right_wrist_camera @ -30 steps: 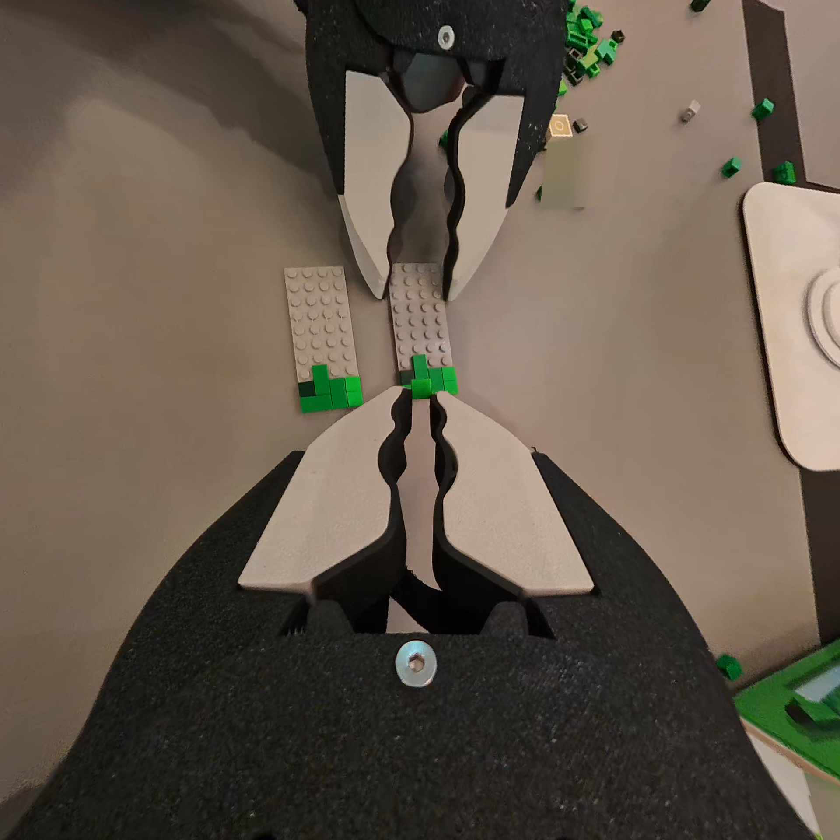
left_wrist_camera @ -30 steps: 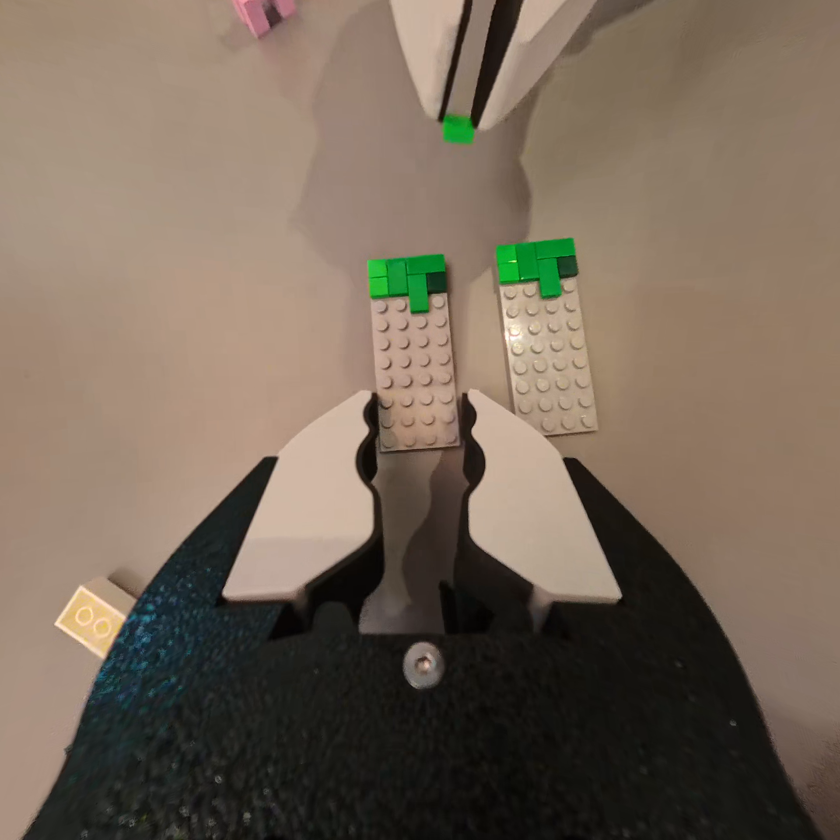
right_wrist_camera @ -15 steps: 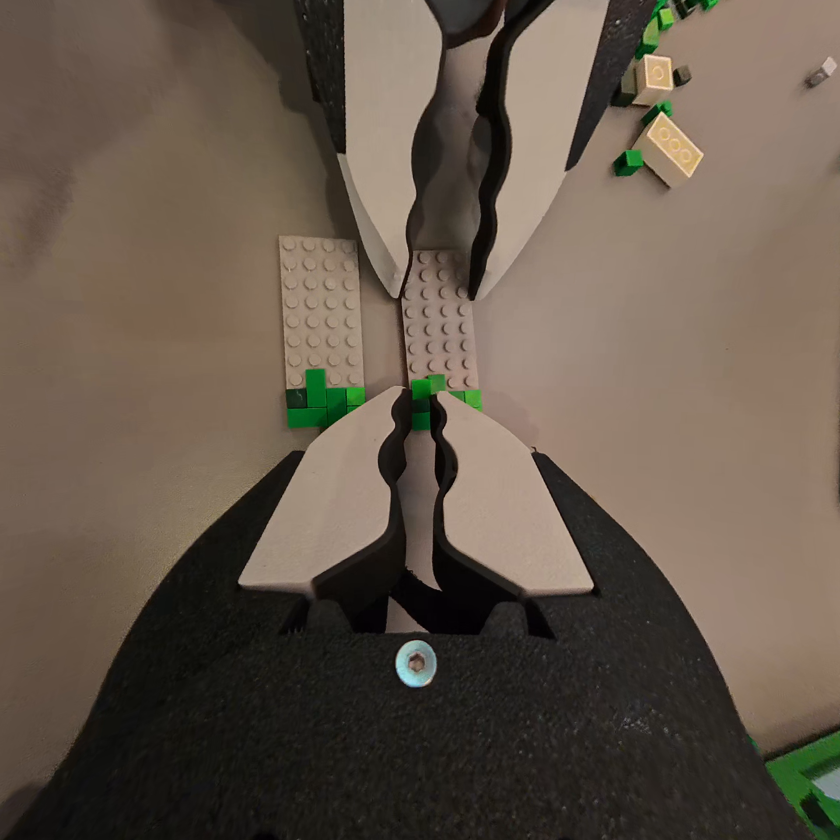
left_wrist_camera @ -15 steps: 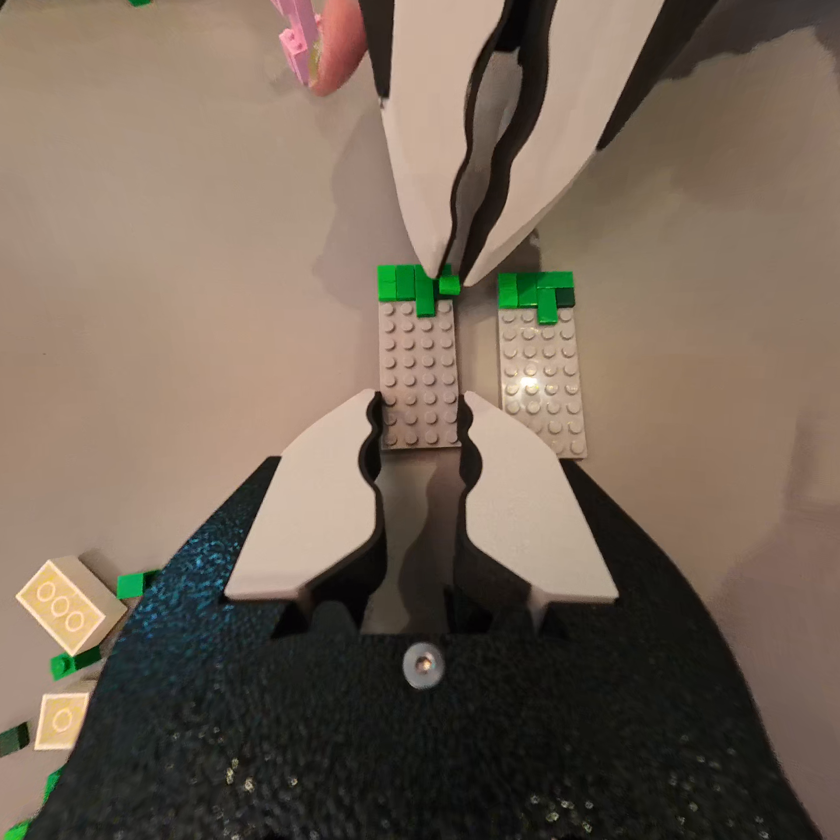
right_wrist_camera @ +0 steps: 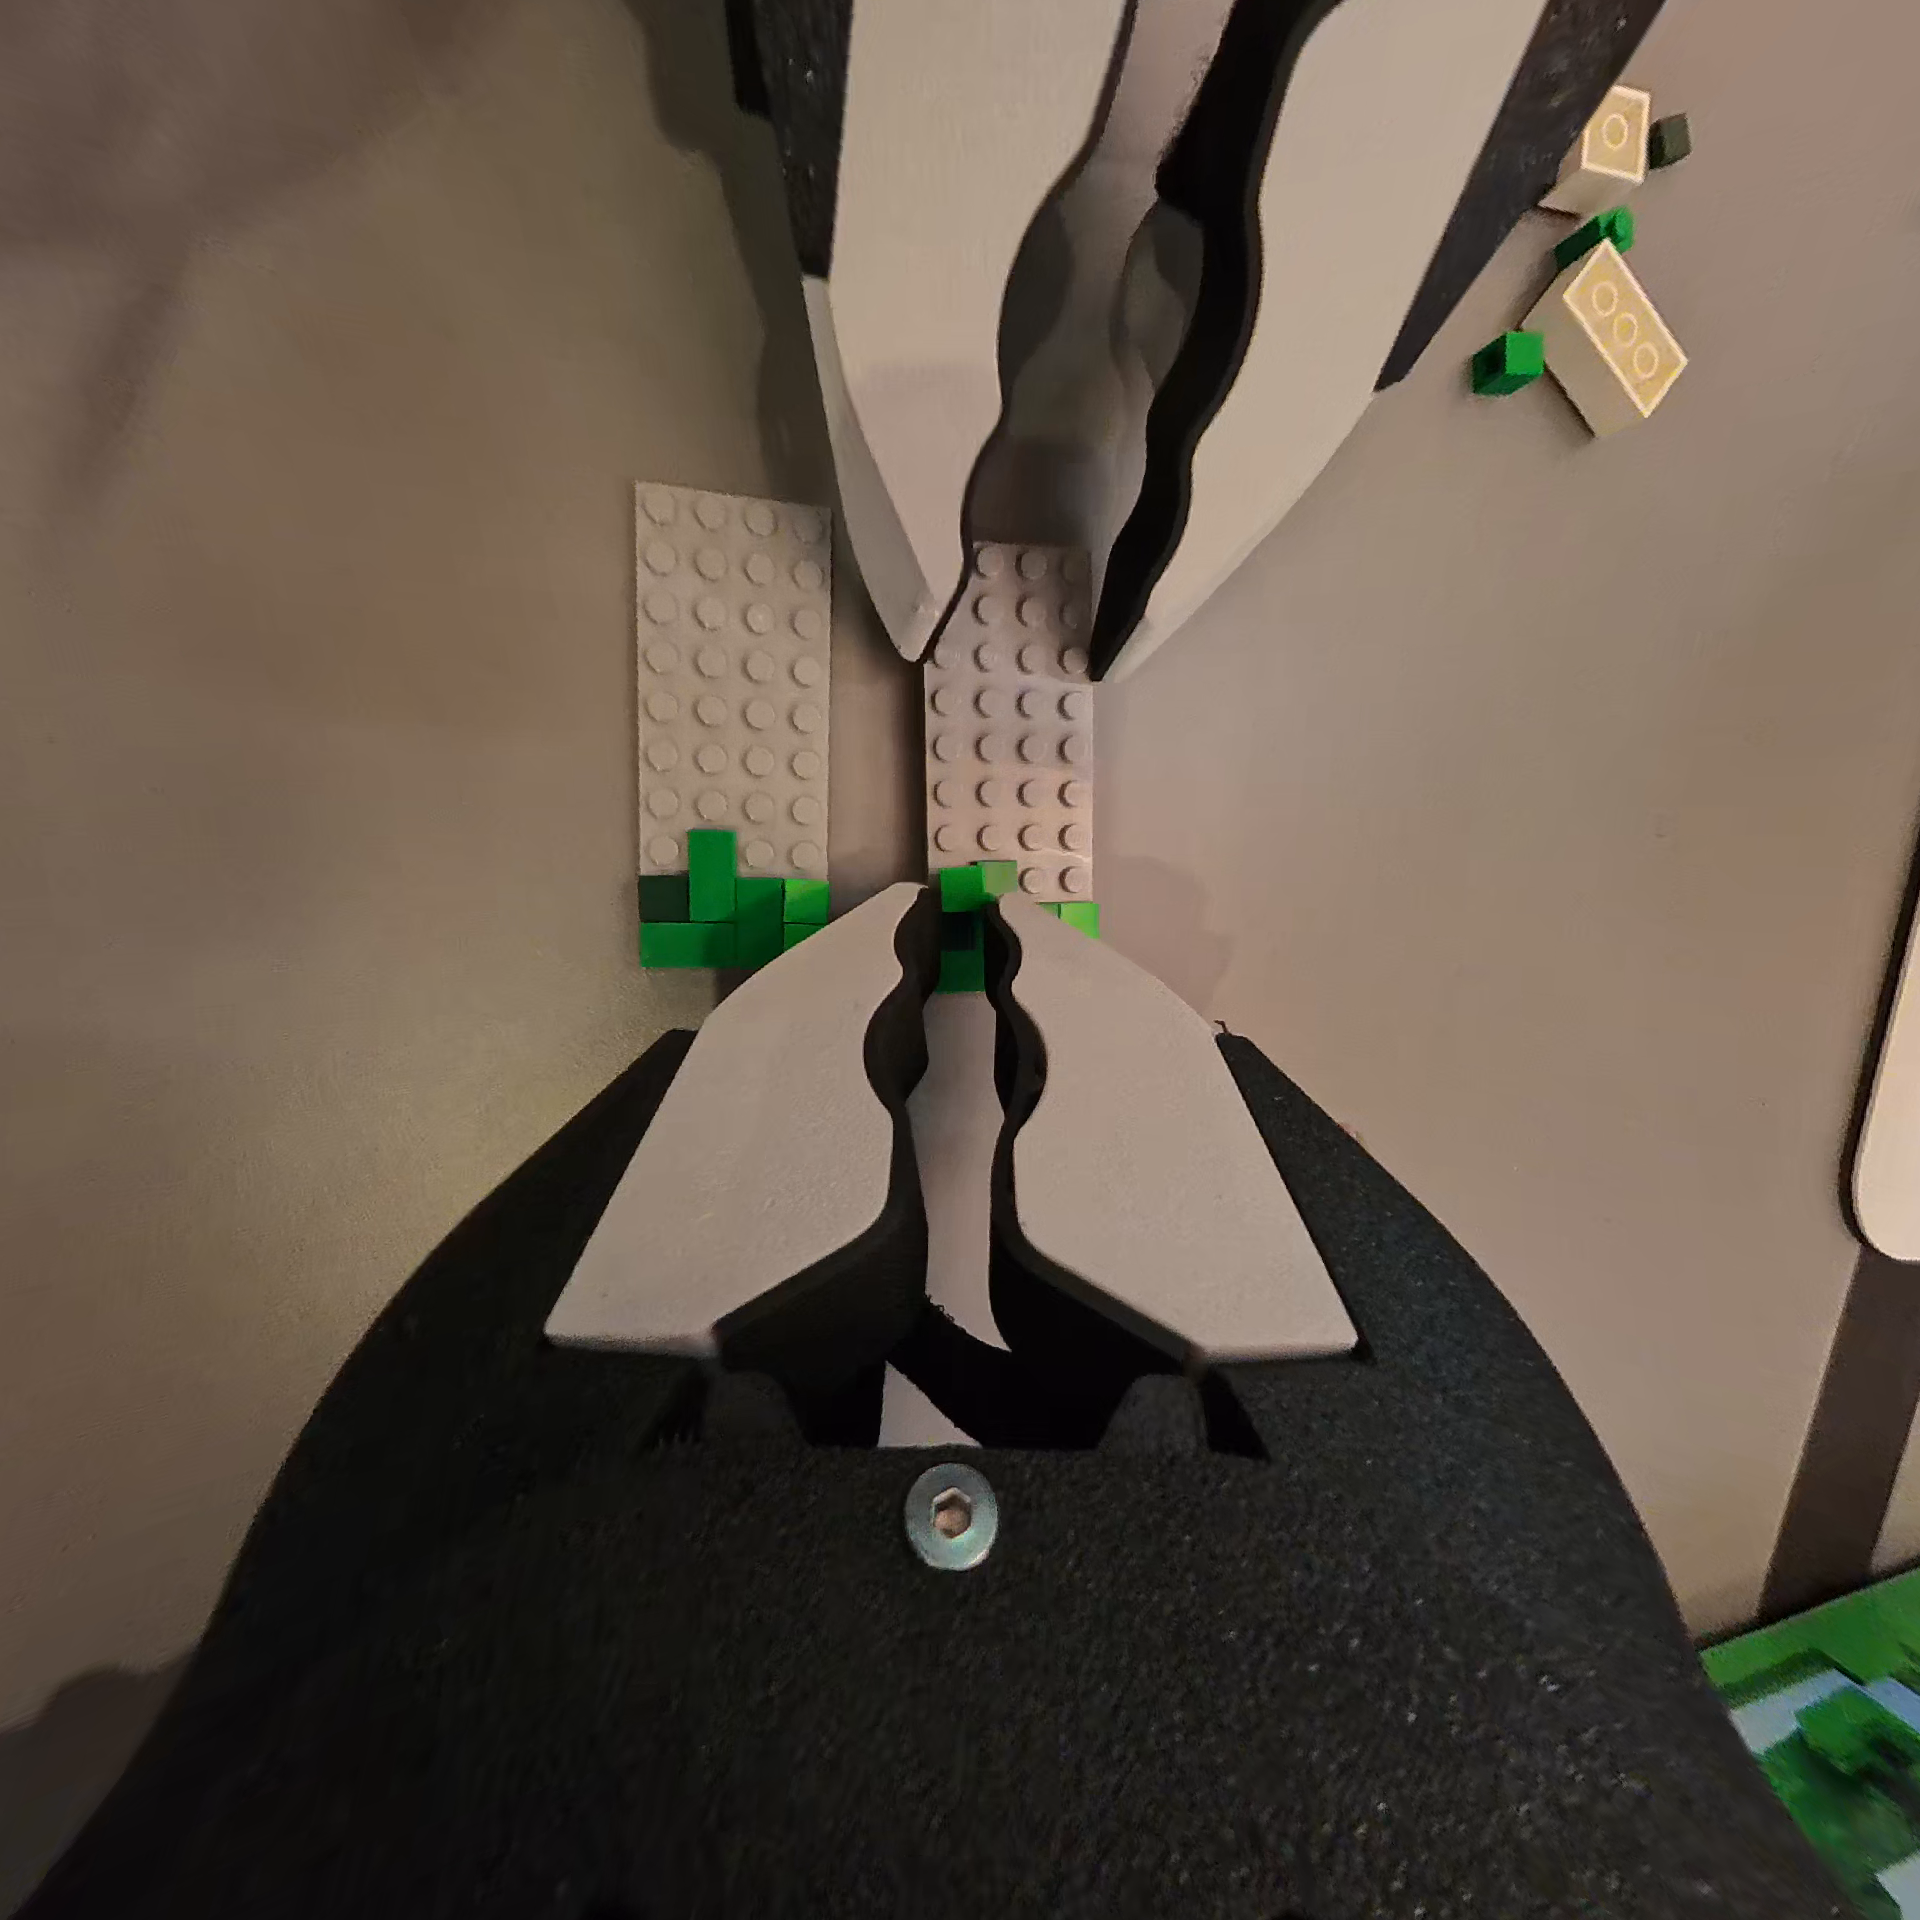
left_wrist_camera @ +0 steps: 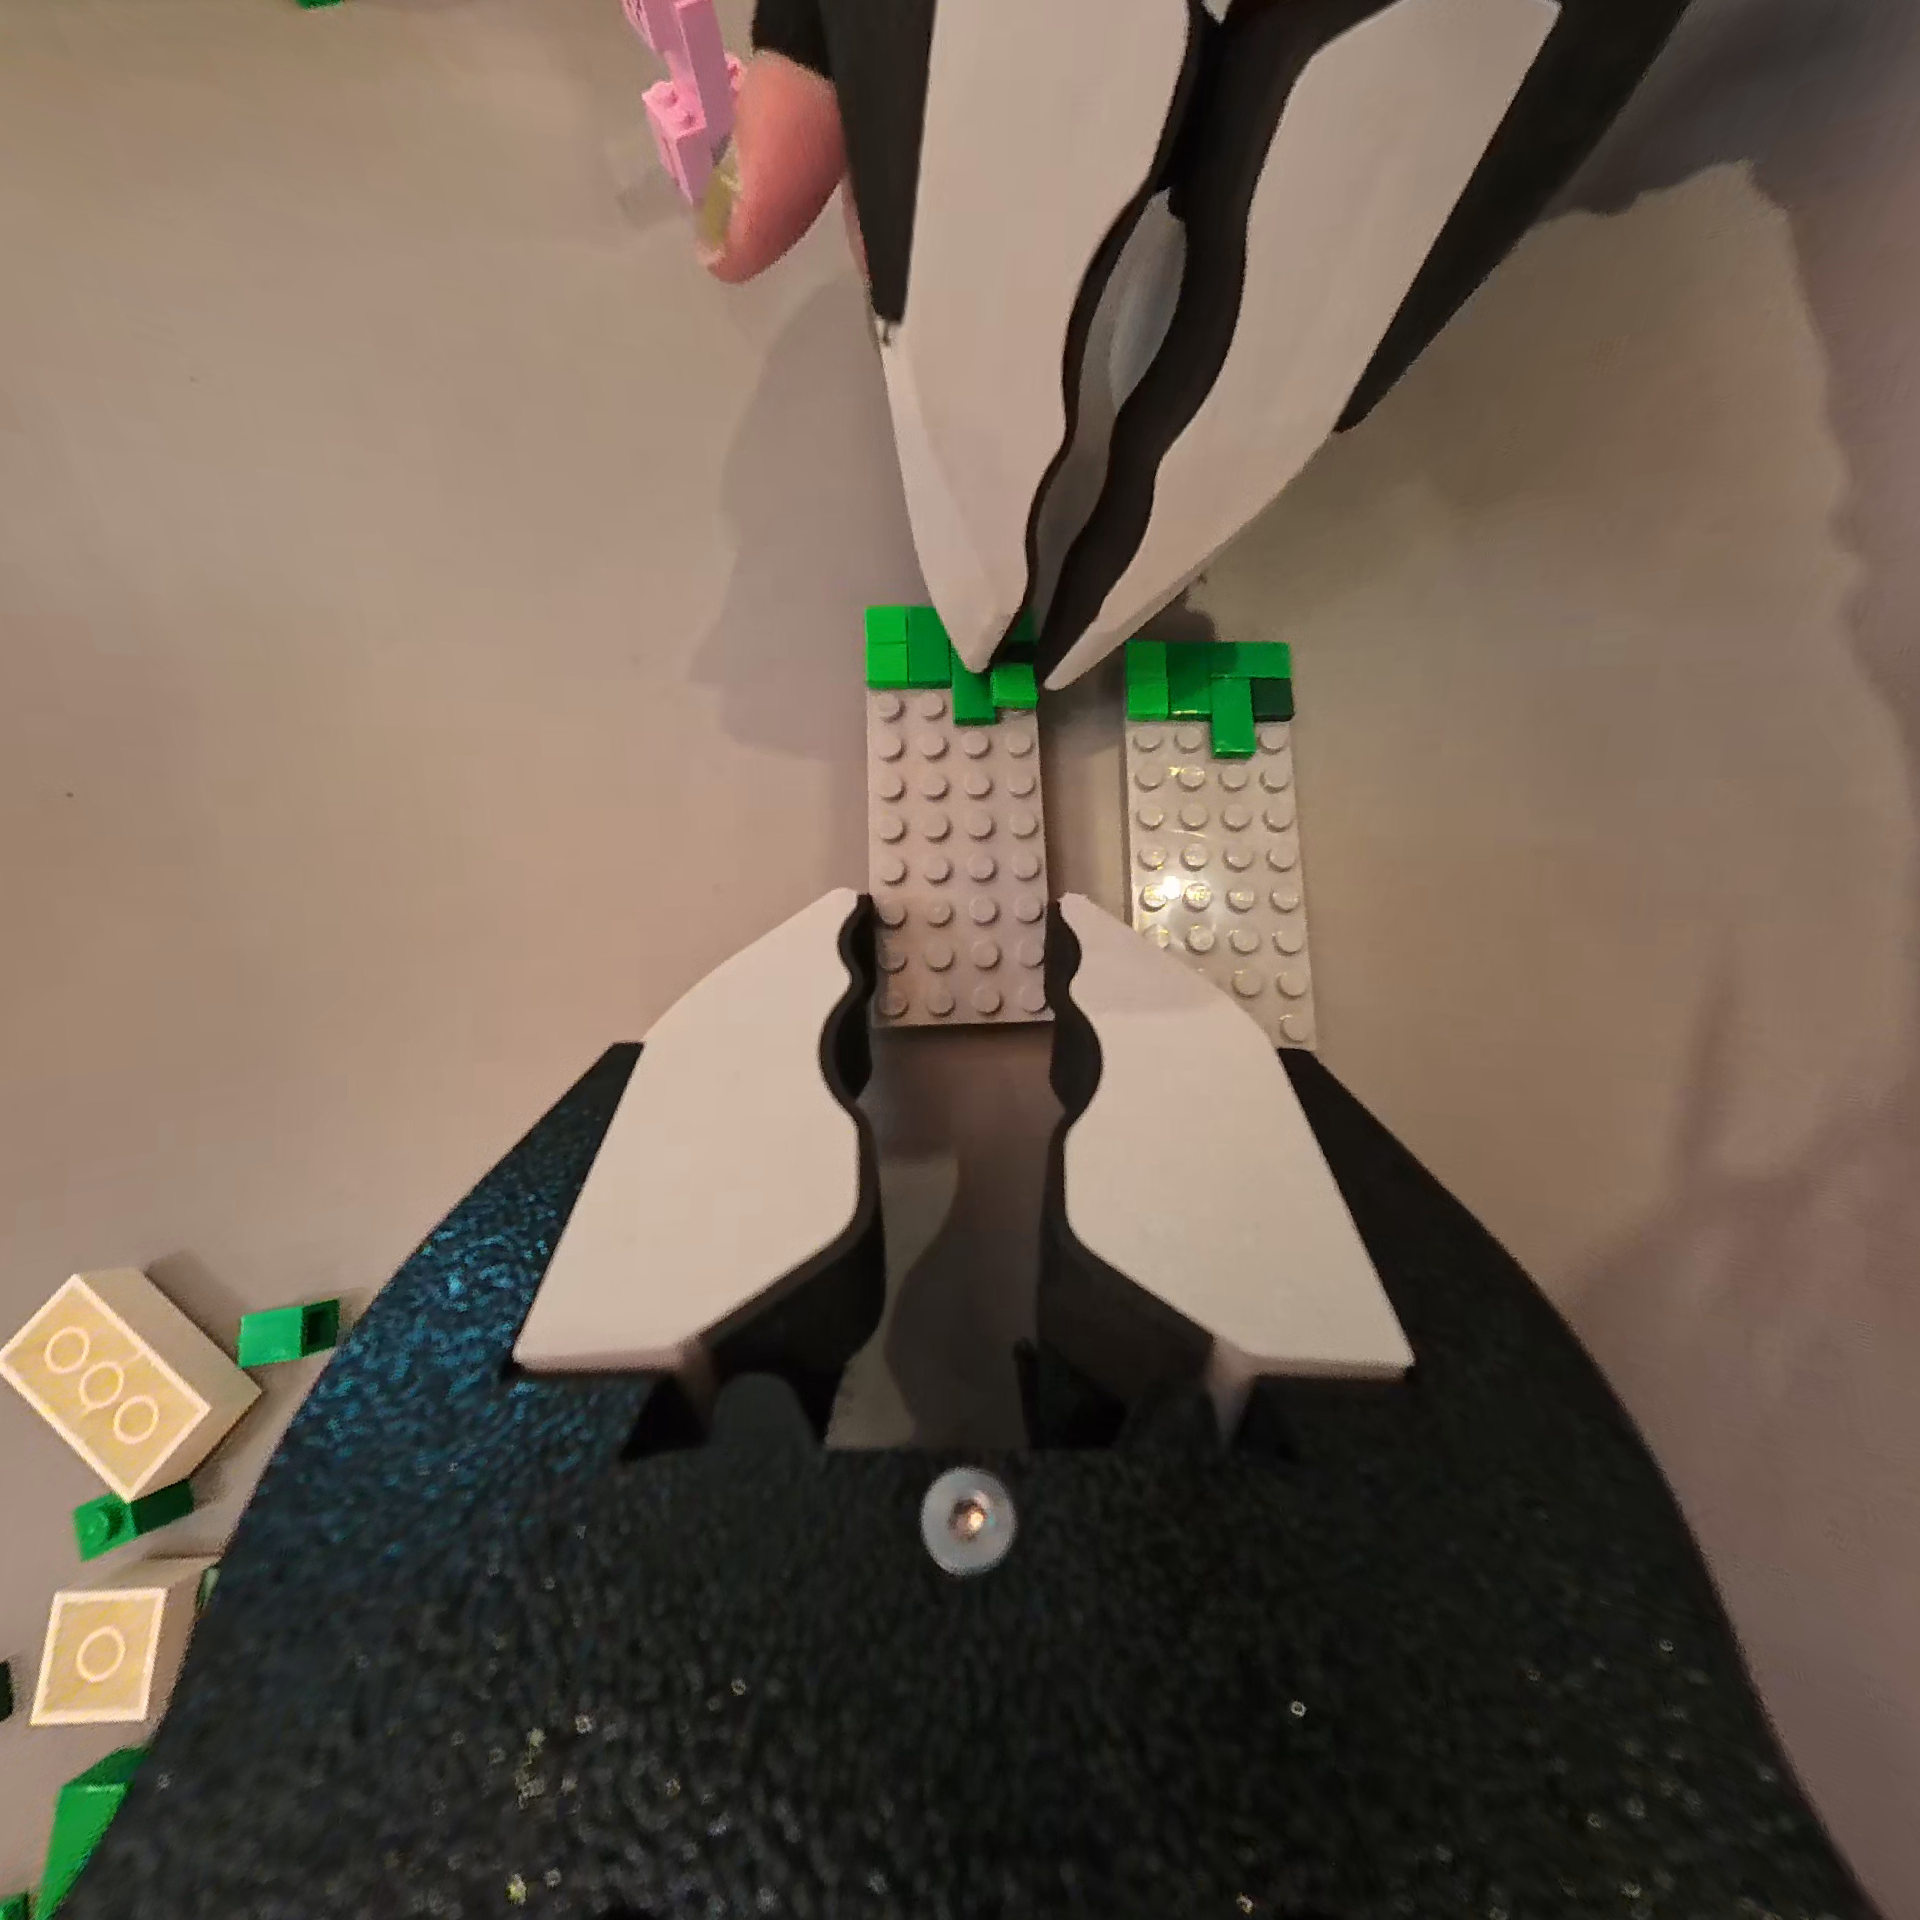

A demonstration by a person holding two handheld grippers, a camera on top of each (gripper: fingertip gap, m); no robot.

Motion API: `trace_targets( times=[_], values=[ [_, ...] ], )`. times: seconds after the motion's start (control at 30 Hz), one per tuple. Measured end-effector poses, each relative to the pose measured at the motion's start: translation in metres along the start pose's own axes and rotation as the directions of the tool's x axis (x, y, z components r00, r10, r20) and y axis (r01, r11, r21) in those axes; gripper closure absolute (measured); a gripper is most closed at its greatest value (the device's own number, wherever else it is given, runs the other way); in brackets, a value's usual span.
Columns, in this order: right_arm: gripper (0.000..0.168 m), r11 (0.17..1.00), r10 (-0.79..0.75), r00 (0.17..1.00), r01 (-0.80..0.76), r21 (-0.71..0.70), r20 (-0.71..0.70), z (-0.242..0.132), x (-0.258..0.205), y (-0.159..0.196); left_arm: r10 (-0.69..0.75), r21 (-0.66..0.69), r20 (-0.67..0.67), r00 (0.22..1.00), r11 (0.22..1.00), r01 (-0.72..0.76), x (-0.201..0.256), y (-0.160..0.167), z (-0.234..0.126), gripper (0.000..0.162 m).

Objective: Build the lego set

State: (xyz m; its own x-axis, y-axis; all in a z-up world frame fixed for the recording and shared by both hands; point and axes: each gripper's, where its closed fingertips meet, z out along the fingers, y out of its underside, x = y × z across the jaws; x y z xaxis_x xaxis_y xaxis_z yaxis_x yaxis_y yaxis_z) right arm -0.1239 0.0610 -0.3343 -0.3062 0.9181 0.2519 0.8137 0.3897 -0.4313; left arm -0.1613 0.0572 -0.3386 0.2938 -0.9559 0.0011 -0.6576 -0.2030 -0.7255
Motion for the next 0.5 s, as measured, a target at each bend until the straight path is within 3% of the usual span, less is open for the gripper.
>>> trace_targets(
  times=[0.5],
  values=[
    [0.156, 1.000, -0.006, 1.000, 0.006, -0.016, -0.027, 0.0007, 0.0021, 0.0011, -0.058, -0.015, -0.017, 0.998, 0.998, 0.058, 0.0011, -0.0002, -0.0020, 0.131]
  ],
)
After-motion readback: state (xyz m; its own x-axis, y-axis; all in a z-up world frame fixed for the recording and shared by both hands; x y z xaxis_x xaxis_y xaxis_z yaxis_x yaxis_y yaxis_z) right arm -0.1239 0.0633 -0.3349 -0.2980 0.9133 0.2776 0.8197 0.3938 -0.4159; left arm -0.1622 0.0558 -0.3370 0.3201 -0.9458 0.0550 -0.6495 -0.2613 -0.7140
